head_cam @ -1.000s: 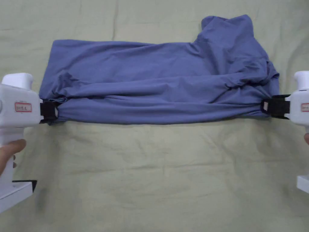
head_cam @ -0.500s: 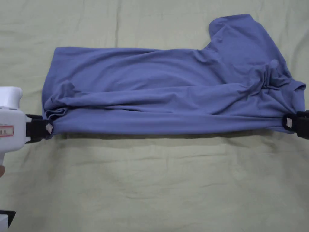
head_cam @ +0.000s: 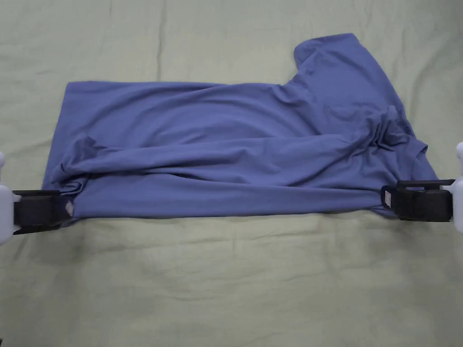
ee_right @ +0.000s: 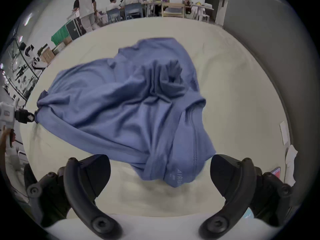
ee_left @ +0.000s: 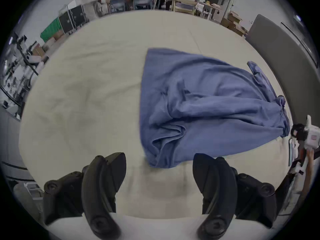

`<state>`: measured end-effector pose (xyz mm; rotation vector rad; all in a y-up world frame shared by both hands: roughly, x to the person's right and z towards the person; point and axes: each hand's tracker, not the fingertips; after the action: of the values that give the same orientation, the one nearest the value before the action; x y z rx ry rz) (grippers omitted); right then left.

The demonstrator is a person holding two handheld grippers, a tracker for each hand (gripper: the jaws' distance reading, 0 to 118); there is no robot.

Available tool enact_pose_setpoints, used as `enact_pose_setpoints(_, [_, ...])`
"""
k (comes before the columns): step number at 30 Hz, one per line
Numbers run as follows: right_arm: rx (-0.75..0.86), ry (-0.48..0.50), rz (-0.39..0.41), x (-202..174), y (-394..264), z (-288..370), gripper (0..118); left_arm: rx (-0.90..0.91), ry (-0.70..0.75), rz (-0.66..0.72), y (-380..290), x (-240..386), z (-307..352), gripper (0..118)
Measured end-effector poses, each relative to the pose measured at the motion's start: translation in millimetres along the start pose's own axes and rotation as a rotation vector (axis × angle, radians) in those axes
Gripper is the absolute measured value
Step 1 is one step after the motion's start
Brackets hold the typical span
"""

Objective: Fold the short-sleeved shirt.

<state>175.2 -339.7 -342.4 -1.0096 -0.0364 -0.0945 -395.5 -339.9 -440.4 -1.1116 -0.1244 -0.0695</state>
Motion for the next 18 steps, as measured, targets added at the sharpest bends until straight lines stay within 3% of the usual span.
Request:
enact_pose_setpoints(2, [0.059, 0.021, -0.022, -6.7, 3.5, 19.2, 118, 0.085, 0.017, 0.003, -2.2, 3.0, 24.8, 89])
enact_pose_setpoints(5, [0.179, 0.006, 0.014, -27.1, 8.2, 52.5, 118, 0.244, -0.055, 0.060, -6.2, 10.1, 69.7, 88])
enact_pose_setpoints(6, [0.224, -0.013, 0.038, -34.1, 7.7, 61.7, 114, 0.288, -0.112, 0.075, -10.9, 11.6, 83.4, 75])
enact_pose_setpoints(7, [0.256, -0.030, 0.065, -42.0, 7.2, 71.5, 95, 0.329, -0.174, 0.087, -13.5, 15.4, 96.4, 24])
enact_pose_setpoints(8, [0.265, -0.038, 0.080, -50.2, 6.4, 76.7, 56, 0.343, -0.189, 0.102, -14.2, 20.2, 103.6, 0])
enact_pose_setpoints(9, [0.278, -0.034, 0.082, -55.2, 5.0, 78.0, 7, 0.375, -0.134, 0.086, -17.6, 28.0, 110.9, 0])
enact_pose_setpoints(10, [0.322, -0.053, 0.082, -58.9, 1.3, 79.1, 3, 0.348, -0.105, 0.061, -14.7, 35.0, 115.4, 0])
enact_pose_setpoints(12, [0.305, 0.024, 0.063, -62.6, 0.4, 78.3, 3, 0.329, -0.056, 0.002, -5.8, 45.5, 120.4, 0])
enact_pose_setpoints(18, [0.305, 0.039, 0.061, -64.2, 11.6, 71.5, 3, 0.353, -0.041, -0.076, 72.3, 50.9, 93.8, 0])
